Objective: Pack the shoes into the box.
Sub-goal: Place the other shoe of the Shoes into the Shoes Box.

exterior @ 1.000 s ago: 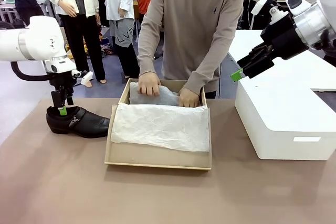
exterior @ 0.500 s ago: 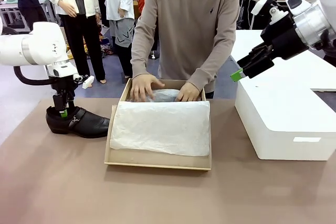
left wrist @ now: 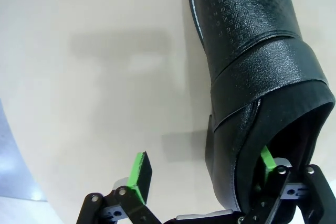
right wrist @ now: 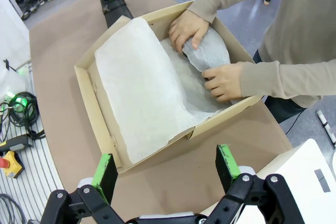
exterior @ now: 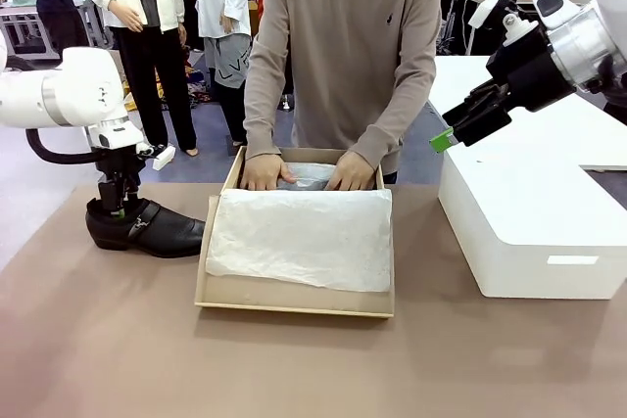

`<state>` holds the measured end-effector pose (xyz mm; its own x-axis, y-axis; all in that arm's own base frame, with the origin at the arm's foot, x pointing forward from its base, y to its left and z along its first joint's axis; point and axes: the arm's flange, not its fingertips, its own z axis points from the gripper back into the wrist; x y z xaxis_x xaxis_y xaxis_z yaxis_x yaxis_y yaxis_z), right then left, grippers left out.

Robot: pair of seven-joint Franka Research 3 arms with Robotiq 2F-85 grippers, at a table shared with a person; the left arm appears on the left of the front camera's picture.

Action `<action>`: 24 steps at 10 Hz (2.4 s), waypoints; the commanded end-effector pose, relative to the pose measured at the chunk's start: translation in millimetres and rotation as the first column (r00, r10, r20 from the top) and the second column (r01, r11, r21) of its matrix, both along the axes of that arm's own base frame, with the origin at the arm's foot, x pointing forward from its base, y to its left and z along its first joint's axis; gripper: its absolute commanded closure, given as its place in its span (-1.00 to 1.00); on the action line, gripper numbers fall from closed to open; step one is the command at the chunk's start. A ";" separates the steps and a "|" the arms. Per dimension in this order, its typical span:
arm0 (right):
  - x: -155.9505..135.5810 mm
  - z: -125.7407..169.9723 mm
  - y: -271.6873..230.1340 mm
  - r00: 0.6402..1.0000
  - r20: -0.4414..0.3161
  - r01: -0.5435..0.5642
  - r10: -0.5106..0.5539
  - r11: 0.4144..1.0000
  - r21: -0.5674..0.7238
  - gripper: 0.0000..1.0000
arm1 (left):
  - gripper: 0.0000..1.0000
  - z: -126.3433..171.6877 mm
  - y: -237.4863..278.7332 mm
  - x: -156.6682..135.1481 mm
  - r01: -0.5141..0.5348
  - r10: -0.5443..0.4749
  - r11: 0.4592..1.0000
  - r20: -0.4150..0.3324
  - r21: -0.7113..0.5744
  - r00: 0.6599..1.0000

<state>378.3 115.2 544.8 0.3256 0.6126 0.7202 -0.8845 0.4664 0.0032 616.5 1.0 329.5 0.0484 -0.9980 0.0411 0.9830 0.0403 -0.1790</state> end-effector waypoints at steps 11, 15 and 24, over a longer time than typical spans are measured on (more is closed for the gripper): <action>2.8 -0.6 0.1 1.000 0.009 -0.014 0.014 1.000 0.023 -1.00 | 1.00 8.6 3.9 -2.3 0.006 -0.007 0.999 0.014 0.046 1.000; 2.8 -0.6 0.1 1.000 0.009 -0.014 0.014 1.000 0.023 -1.00 | 1.00 59.1 21.4 1.7 -0.087 0.086 0.996 0.029 0.028 0.996; 2.8 -0.6 0.1 1.000 0.009 -0.014 0.014 1.000 0.023 -1.00 | 1.00 189.5 25.8 3.7 -0.589 0.590 0.808 0.041 -0.016 0.807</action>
